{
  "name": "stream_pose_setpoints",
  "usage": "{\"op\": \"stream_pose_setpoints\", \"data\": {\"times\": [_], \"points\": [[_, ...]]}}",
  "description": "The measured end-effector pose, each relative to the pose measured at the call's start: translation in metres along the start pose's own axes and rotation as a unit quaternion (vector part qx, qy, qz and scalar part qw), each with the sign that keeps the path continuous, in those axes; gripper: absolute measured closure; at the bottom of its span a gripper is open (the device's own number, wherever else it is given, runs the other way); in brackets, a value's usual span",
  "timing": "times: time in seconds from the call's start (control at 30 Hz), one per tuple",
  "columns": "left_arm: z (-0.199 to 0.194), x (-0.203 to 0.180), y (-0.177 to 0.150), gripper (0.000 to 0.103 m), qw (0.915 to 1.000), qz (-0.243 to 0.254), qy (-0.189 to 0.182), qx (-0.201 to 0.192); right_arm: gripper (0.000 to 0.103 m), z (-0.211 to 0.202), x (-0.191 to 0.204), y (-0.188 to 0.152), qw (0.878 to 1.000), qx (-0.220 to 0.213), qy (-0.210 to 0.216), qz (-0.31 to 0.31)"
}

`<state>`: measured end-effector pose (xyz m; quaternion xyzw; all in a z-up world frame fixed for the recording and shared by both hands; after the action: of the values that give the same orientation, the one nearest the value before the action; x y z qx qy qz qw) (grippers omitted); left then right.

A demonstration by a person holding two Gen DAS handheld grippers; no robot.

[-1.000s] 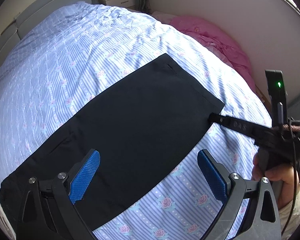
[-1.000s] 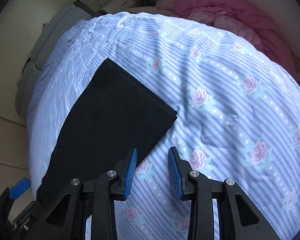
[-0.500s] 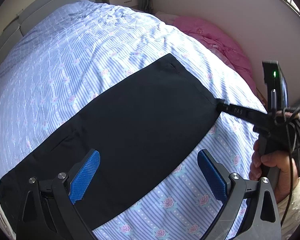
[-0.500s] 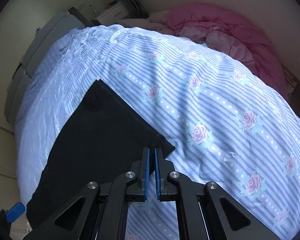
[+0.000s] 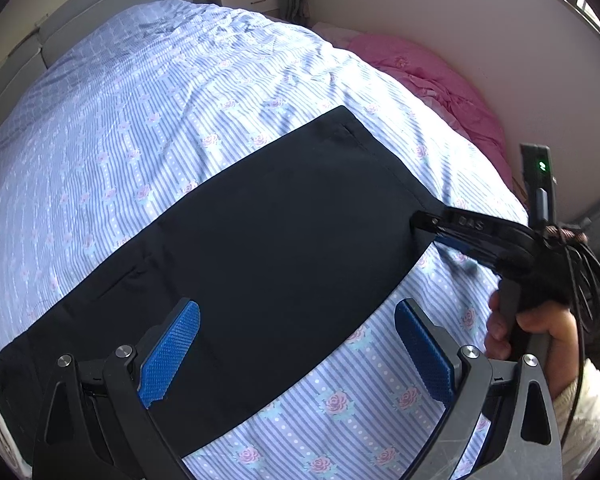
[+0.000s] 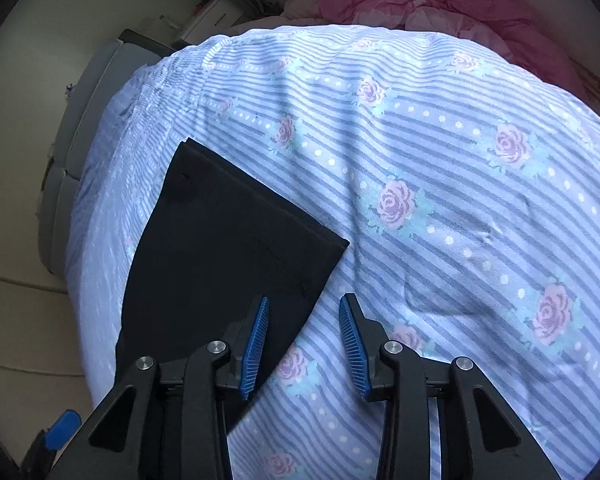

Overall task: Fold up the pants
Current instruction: 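Lift the held end with the right tool and fold it over the trousers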

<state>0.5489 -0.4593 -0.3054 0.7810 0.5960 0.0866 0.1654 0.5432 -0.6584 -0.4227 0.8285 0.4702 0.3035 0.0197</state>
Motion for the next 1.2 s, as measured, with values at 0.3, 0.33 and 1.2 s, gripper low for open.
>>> {"op": "stream_pose_setpoints", "data": {"times": [0.3,0.33,1.2], "points": [[-0.002,0.013,-0.001,0.004,0.9999,-0.009,0.009,0.001,0.062,0.019,0.003,0.019,1.000,-0.007,-0.007,0.000],[-0.003,0.014,-0.001,0.004,0.9999,-0.010,0.009,-0.001,0.063,0.016,0.003,0.019,1.000,-0.010,-0.007,0.005],[-0.008,0.040,0.002,0.004,0.9980,-0.063,0.001,0.008,0.084,-0.042,0.052,0.042,0.996,-0.072,-0.007,-0.050]]}}
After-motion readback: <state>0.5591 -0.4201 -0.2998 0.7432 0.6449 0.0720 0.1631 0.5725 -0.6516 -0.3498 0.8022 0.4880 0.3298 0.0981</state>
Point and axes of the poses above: each gripper's, at about its wrist camera, not at the fingertips, and z roughly the way its jaws point, x to its left, y to its top, the point moved 7 cm from there along z, roughly the way its jaws point, and after that the axes turned 12 degrees about -z, right-handed, at the moved point
